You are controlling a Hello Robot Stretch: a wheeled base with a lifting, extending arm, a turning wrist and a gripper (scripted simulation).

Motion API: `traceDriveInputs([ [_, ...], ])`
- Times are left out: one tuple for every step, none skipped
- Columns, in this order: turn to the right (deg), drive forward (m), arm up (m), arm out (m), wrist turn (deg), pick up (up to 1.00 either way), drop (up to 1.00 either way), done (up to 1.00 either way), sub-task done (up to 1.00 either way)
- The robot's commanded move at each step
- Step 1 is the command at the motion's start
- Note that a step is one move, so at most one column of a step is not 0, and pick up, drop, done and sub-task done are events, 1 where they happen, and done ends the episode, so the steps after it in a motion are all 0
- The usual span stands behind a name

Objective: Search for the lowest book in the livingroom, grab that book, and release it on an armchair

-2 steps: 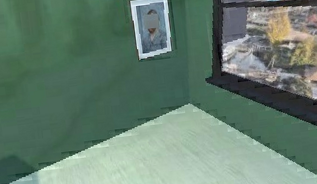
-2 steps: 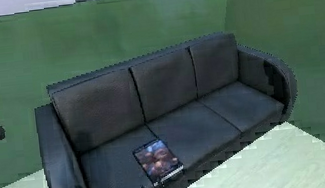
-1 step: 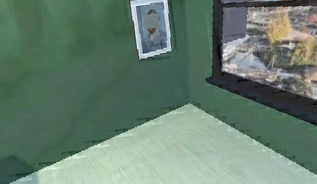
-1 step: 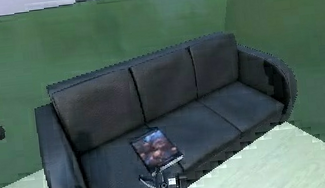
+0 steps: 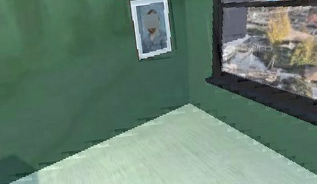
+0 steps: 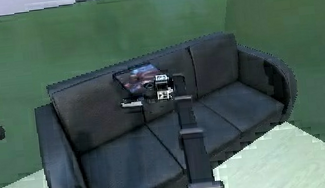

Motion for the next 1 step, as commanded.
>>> traceDriveInputs([
  [0.0,0.00,0.16,0.00,0.0,0.00,0.00,0.00,0.00],
])
